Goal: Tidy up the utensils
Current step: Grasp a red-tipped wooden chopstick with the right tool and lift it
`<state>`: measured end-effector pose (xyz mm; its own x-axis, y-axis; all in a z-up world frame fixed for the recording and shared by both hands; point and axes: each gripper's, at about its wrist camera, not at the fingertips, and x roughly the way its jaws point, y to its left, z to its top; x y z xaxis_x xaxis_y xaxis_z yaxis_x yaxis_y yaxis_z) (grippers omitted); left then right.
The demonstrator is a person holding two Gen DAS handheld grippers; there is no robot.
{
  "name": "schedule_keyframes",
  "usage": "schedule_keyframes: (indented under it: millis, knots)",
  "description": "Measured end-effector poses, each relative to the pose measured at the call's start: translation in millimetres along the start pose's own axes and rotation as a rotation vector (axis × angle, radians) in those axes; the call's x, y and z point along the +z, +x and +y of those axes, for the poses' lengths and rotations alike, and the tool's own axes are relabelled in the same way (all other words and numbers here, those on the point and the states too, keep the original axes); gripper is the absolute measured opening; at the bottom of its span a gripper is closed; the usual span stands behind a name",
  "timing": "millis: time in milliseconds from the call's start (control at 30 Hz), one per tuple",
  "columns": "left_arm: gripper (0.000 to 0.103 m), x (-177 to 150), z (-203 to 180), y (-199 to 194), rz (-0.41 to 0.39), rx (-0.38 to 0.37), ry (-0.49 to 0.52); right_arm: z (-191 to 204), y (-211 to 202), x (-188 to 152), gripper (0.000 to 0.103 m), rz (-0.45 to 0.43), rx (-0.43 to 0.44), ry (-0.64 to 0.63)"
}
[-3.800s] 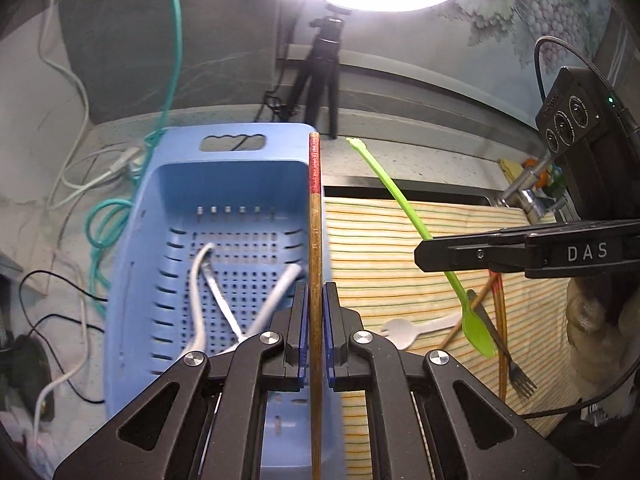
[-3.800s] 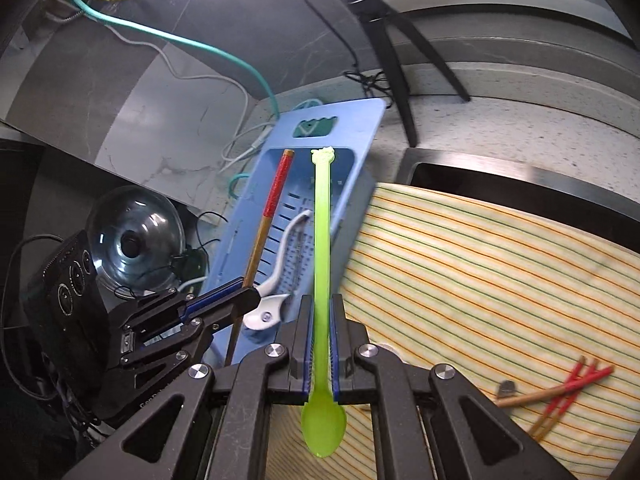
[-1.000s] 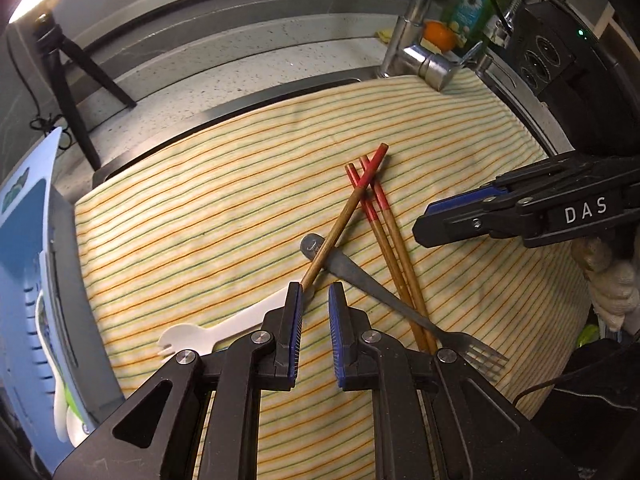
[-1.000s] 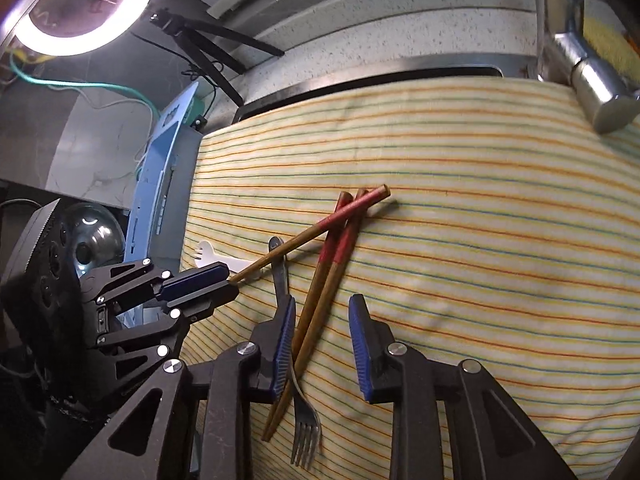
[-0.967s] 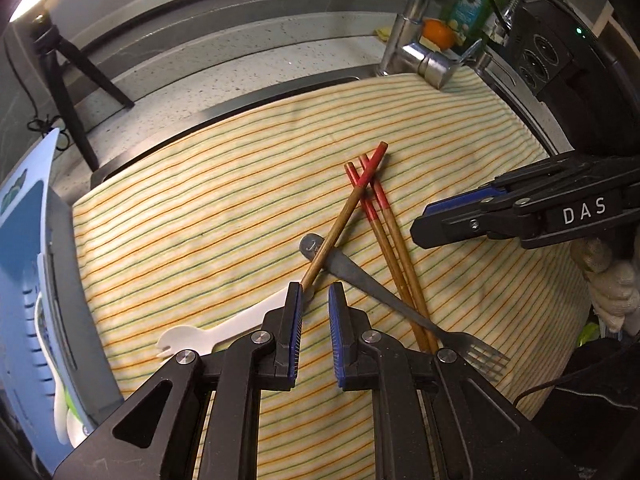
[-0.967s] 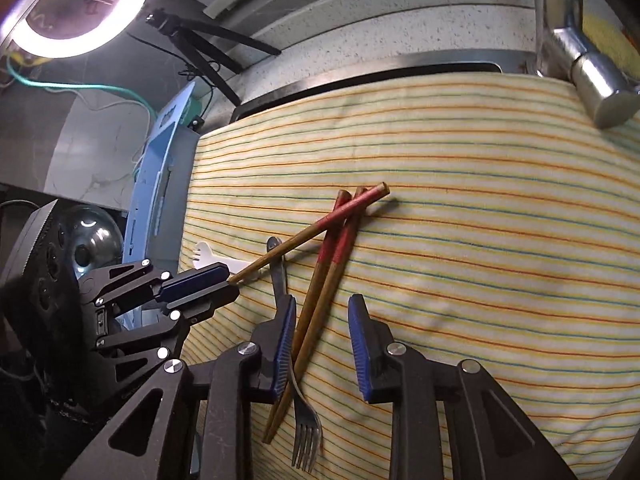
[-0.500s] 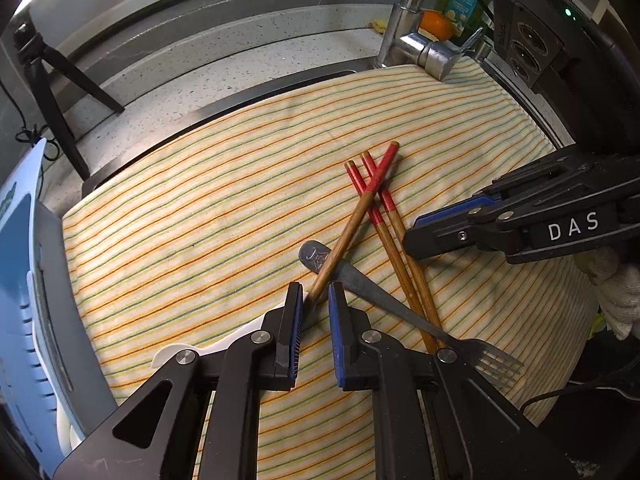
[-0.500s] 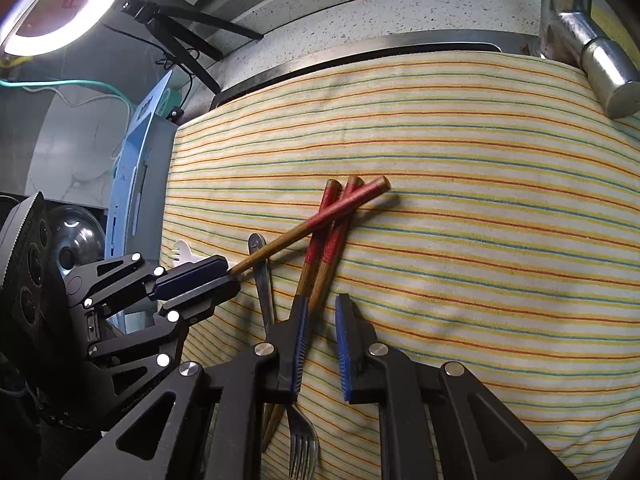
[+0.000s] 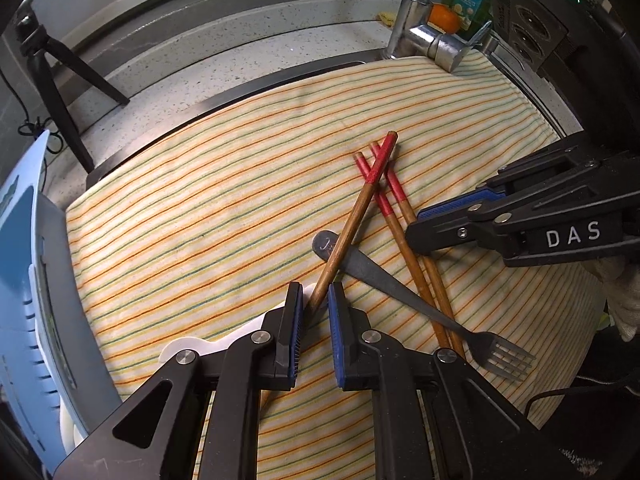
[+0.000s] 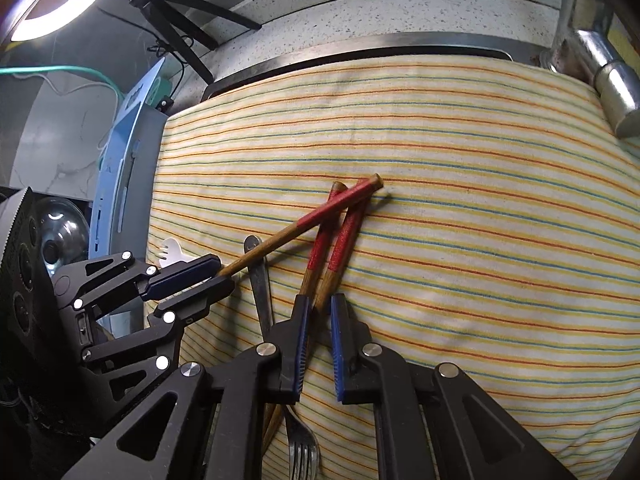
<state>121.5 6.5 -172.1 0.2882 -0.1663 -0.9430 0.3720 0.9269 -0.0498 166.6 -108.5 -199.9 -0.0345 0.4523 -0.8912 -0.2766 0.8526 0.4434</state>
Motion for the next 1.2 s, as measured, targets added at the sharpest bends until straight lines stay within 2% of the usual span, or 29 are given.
schedule_keyframes:
  millis: [233,367,567,900,1000,1200]
  knots:
    - [0.012,8.0,-8.9,6.4,0.003,0.010,0.039,15.2,2.5,-1.0,0.012,-0.010,-0.041,-0.052]
    - [0.010,4.9,-4.8,4.7,-0.002,0.012,0.025,5.1,-1.1,-2.4,0.008,-0.005,-0.035,-0.018]
    - [0.009,-0.5,1.1,1.5,-0.001,0.009,0.013,2.2,0.5,-1.1,0.008,0.008,-0.019,0.009]
    - [0.009,-6.0,1.7,-1.8,-0.011,0.011,0.010,22.5,9.5,3.4,0.012,-0.011,-0.074,-0.027]
    - [0.008,-9.7,5.3,-4.4,-0.017,0.010,-0.005,16.9,6.7,2.6,0.010,-0.012,-0.050,-0.016]
    - [0.008,-14.0,9.0,-6.2,-0.020,0.004,-0.019,-4.3,-1.5,-0.5,0.009,-0.017,0.052,0.072]
